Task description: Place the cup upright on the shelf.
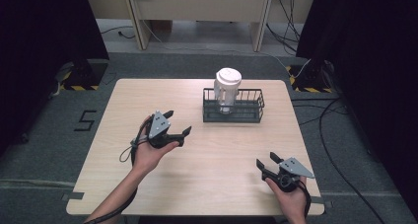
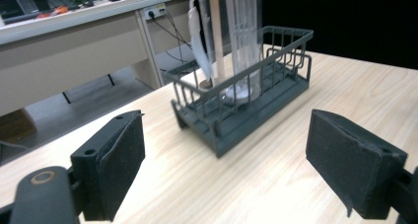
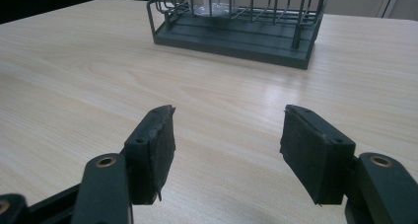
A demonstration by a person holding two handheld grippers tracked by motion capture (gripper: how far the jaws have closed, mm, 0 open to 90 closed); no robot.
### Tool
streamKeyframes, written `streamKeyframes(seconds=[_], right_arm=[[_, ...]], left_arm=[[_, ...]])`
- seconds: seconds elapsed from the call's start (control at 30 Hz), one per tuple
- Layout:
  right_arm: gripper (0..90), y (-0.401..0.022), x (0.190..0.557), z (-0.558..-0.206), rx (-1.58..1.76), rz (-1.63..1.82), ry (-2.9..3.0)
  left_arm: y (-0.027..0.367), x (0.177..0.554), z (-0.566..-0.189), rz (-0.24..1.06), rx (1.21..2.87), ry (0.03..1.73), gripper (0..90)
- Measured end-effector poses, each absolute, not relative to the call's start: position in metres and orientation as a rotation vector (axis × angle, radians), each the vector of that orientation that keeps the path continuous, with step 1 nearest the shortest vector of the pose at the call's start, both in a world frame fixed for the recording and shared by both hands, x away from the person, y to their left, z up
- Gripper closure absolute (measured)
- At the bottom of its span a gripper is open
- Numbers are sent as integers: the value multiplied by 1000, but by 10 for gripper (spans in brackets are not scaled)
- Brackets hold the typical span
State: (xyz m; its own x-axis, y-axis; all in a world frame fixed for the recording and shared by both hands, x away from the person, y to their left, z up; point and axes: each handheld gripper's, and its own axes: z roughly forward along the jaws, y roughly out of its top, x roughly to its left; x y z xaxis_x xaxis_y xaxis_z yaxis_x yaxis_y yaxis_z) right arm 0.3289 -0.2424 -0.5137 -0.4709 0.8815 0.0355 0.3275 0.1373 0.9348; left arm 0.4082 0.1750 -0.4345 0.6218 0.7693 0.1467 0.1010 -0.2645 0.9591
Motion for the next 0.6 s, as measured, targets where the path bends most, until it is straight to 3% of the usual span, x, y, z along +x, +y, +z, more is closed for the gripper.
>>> streamKeyframes(seconds=[0.6], right_arm=[[379,-249,326,-514,1172,1297,1856]], left_arm=[[228,356,-478,765,1768,834,144]])
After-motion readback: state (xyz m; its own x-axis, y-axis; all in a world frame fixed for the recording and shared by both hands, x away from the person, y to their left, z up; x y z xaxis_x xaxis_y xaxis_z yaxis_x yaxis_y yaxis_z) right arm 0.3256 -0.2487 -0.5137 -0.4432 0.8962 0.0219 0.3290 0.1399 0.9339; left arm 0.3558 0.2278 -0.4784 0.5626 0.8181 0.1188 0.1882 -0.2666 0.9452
